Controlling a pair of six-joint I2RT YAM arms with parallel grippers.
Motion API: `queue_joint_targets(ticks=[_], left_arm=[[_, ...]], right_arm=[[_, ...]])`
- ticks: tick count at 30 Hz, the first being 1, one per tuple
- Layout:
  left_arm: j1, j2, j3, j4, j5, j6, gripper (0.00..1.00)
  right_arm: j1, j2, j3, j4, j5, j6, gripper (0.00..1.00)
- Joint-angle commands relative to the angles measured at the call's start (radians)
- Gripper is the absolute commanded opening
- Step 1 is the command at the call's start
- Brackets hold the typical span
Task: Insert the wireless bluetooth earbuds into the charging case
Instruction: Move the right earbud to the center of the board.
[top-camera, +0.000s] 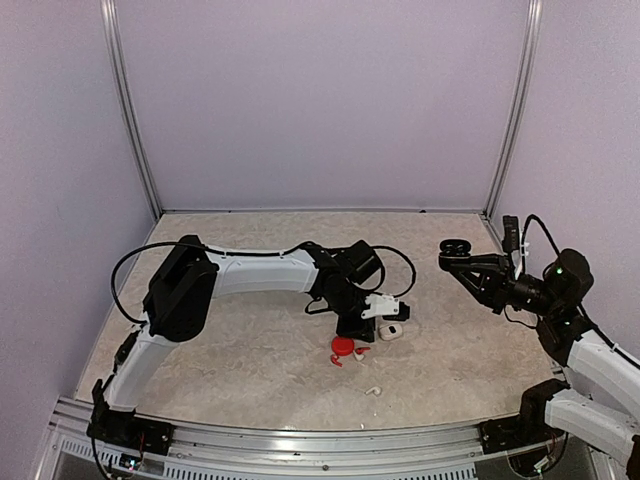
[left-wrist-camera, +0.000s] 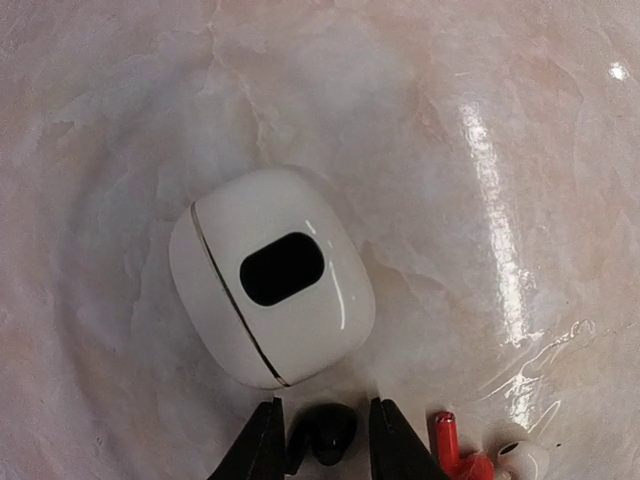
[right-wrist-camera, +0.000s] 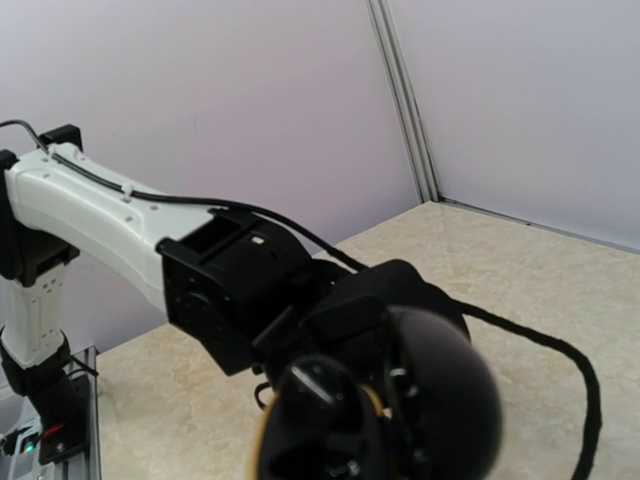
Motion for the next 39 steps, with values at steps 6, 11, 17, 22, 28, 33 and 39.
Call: queue_joint_targets(ticks=[6,11,17,22,28,33,39], left_arm=[[0.028,0.016,0.001,-0.004,-0.035,-0.039,0.21],[0.09,-0.072,-0.134,0.08,-0.051,-0.121,0.18],[0.221,-0.26,-0.374,0.237,-0.121,-0.356,0.16],[0.246,-0.444,-0.616,0.302,-0.165,-0.546,0.13],[0.217,-0.606,-0.84,0.316,-0.185,-0.778,0.13],[0.117,-0.689,-0.953,0.305,-0.194,-0.88,0.15],[0.033,-0.672,-0.947,0.188,-0.27,-0.955,0.17]], right_arm=[[-0.016,-0.017,-0.009,0.016,-0.017,0.001,0.0],[-0.016,-0.019,-0.01,0.018,-0.017,0.001,0.0],[-0.017,-0.01,-0.015,0.044,-0.024,0.016,0.0],[-0.018,-0.002,-0.017,0.058,-0.028,0.02,0.0],[-0.018,0.031,-0.03,0.111,-0.063,0.043,0.0],[-0.016,0.046,-0.023,0.104,-0.079,0.037,0.0],[-0.017,0.041,-0.021,0.091,-0.08,0.037,0.0]])
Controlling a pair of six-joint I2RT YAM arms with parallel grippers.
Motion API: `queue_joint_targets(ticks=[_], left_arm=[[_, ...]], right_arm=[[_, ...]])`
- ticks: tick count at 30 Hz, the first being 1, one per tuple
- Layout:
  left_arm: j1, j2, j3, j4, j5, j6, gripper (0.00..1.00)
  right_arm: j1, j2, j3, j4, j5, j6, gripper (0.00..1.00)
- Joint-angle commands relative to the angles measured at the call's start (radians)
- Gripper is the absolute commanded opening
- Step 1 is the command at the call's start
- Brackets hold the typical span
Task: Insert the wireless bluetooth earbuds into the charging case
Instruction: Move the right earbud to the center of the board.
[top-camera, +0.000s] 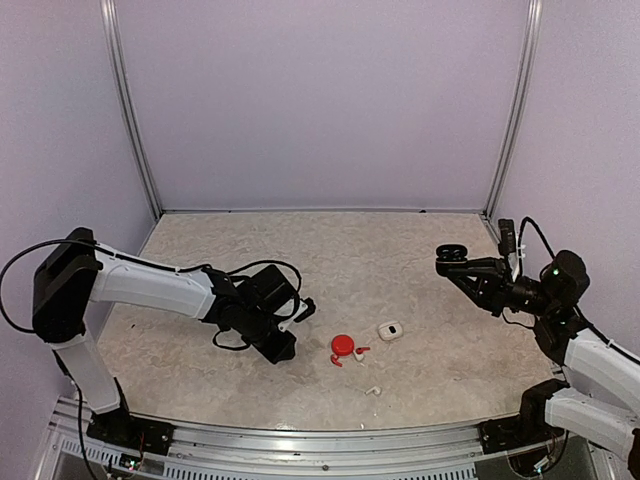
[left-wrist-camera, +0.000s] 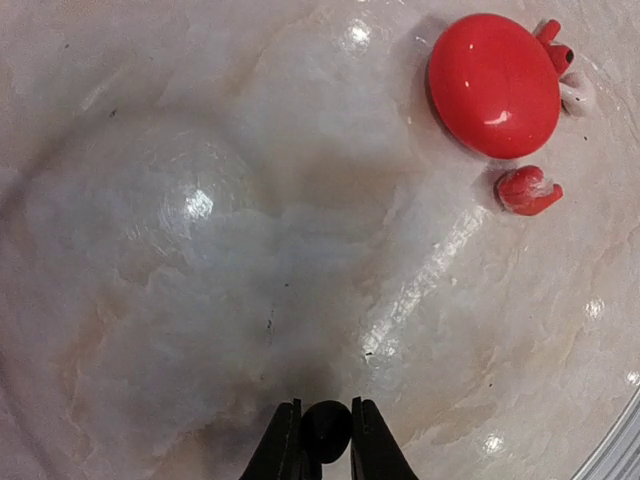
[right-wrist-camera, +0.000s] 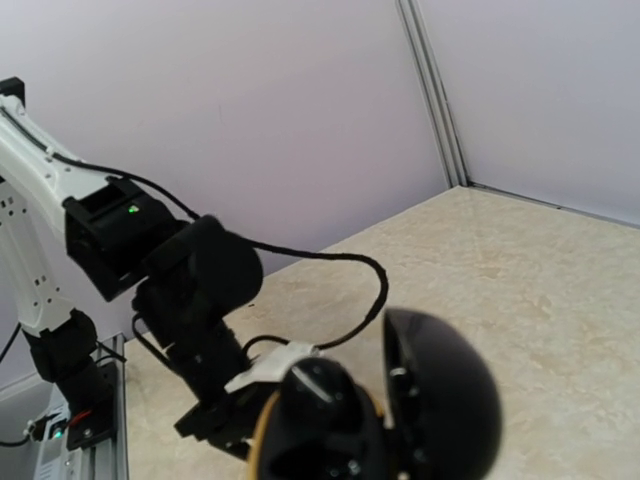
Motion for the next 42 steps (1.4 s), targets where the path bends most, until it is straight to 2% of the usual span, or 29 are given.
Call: queue_joint_targets(ticks=[1,9,15,20,24,26,32,42], left_arm=[[-0.037,-0.002,0.016,-0.101,-0.07,-0.093,0.17],[-0.105,0.018,0.053,-0.31,-0.136,-0.136,0.18],[-0.134,-0.029,-0.014,-0.325,-0.09,-0.184,0.21],[-0.148,-0.011,0.012,-0.386,-0.091,-0.189,0.28],[-0.149,0.009,0.063,-0.442,-0.135,-0.19,0.39],[-0.149,0.029,0.093,-0.462,-0.16,-0.184,0.41],[-0.149,0.069,0.181,-0.497,-0.192,-0.158,0.39],[-0.154,0.118,0.206,-0.525,-0.162,-0.127,0.35]], right_arm=[[-0.011,-0.008,-0.002,0.019,-0.022,0.002,0.0],[-0.011,-0.018,0.005,-0.013,-0.024,-0.013,0.0],[-0.01,-0.016,0.005,-0.011,-0.023,-0.013,0.0],[-0.01,-0.008,0.008,-0.007,-0.03,-0.01,0.0],[-0.01,-0.011,0.002,-0.006,-0.023,-0.009,0.0],[-0.01,-0.011,-0.001,-0.004,-0.022,-0.007,0.0],[-0.011,-0.009,-0.002,-0.007,-0.018,-0.014,0.0],[-0.011,-0.003,0.0,-0.012,-0.019,-0.023,0.0]])
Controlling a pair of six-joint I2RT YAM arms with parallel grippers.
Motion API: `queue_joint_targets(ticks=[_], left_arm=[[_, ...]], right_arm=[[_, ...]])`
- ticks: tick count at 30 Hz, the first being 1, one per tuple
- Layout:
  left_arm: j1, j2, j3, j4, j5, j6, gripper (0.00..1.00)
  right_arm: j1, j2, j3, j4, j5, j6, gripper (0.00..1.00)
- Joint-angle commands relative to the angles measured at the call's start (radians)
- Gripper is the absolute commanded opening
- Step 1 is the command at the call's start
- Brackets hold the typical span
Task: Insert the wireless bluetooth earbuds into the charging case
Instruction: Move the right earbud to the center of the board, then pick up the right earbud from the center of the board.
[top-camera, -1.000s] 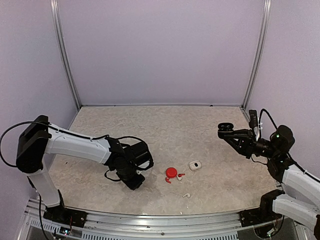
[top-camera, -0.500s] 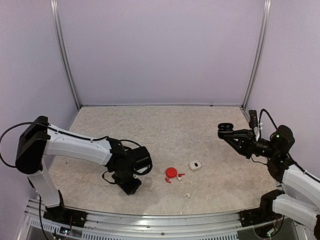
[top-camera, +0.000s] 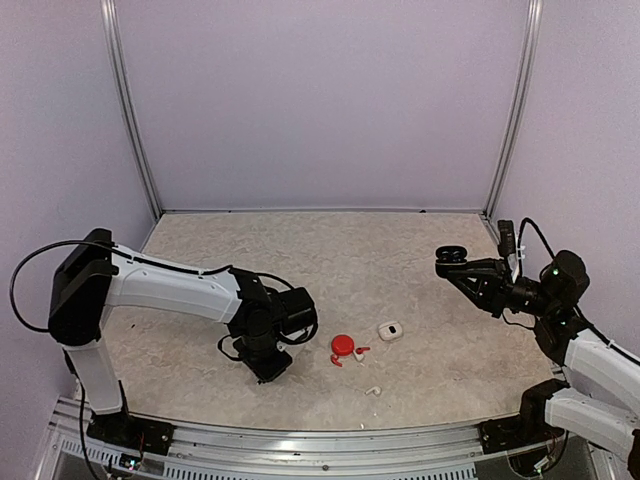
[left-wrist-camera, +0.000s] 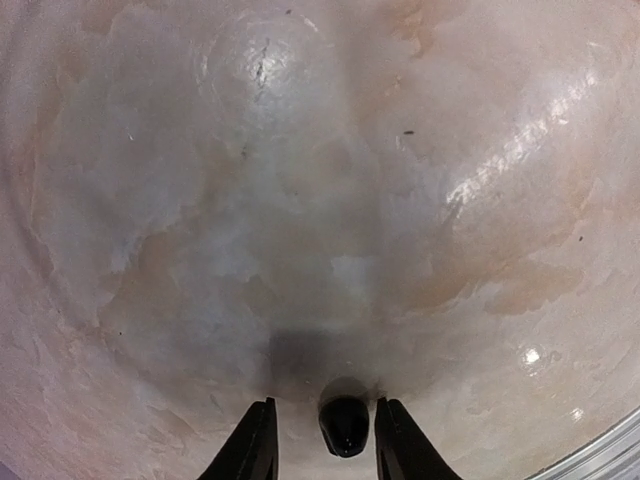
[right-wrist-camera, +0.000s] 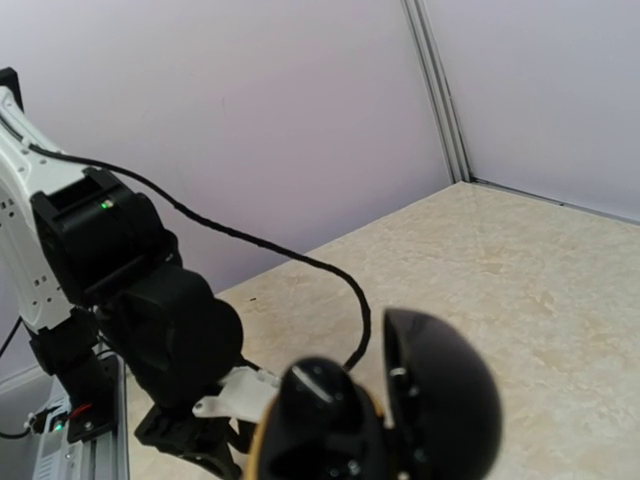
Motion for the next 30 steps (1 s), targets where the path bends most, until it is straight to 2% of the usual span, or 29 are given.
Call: queue_joint_targets(ticks=[1,8,22,30], left_arm=[[-0.01,0.023,0.021,-0.036,0.005,0.022,0.34],[-0.012,0.039,0.025,-0.042,0.0,0.039,0.29],[-0.015,0.073,0.058,-0.052,-0.025,0.073,0.29],[-0.014,0.073,0.037,-0.043,-0.005,0.08,0.23]], right_arm=[[-0.011,0.003,-0.001,0.006,-0.009,-0.008,0.0],[-0.011,0.0,-0.004,0.004,-0.006,-0.007,0.0],[-0.011,0.01,0.003,-0.003,-0.008,-0.011,0.0],[-0.011,0.015,0.007,-0.007,-0.009,-0.016,0.0]])
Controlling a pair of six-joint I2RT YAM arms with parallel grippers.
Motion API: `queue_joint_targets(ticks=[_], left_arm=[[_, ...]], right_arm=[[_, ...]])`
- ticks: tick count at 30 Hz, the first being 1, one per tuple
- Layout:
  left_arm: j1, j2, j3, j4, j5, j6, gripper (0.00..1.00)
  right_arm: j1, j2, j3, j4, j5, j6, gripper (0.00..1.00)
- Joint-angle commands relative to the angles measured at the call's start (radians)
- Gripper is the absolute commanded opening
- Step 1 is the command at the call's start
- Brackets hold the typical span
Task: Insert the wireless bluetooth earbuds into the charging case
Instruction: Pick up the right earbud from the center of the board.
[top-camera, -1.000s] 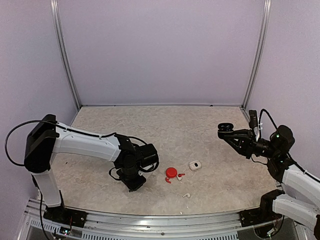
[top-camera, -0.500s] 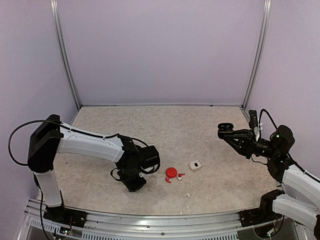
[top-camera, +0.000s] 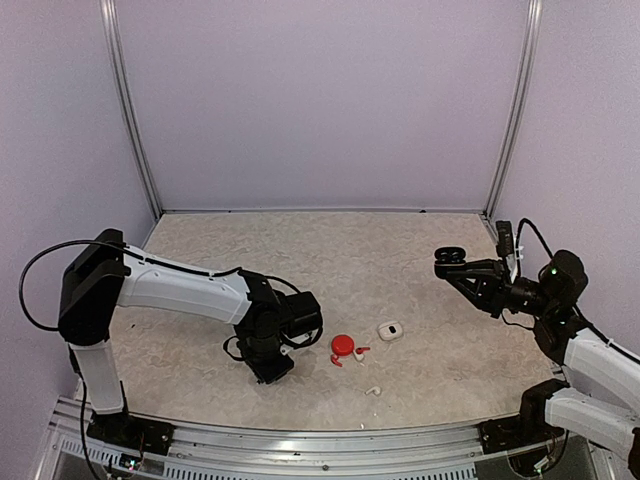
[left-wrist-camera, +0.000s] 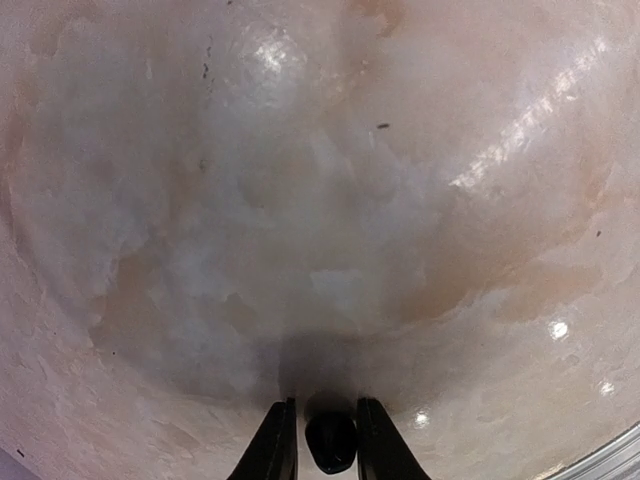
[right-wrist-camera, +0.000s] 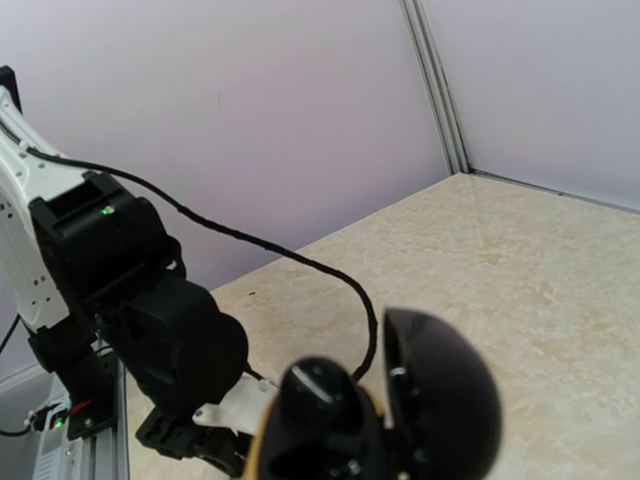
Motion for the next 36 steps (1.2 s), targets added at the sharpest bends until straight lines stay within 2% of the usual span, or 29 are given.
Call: queue_joint_targets(ticks=[1,8,20,25,29,36], left_arm=[[-0.004,0.014,-0.004,0.001,0.01,0.008,0.22],[0.011,-0.03,-0.027,0.075,0.017,0.011,0.17],[0.056,-0.228,-0.101,0.381,-0.001,0.035,0.13],[0.039,-0.33,-0.112,0.559,-0.026,0.077,0.12],[-0.005,-0.427,-0.138,0.774,-0.022,0.152,0.11],[-0.072,-0.518,-0.16,1.049,0.0,0.229,0.11]], right_arm=[[-0.01,0.001,0.008,0.0,-0.008,-0.012,0.0],[-0.011,0.001,0.011,-0.003,-0.007,-0.009,0.0],[-0.002,0.038,0.027,0.019,-0.021,-0.007,0.0],[0.028,0.072,0.03,0.056,-0.018,-0.017,0.0],[0.089,0.092,0.033,0.088,0.004,-0.055,0.0],[0.222,0.105,0.011,0.195,0.055,-0.183,0.0]])
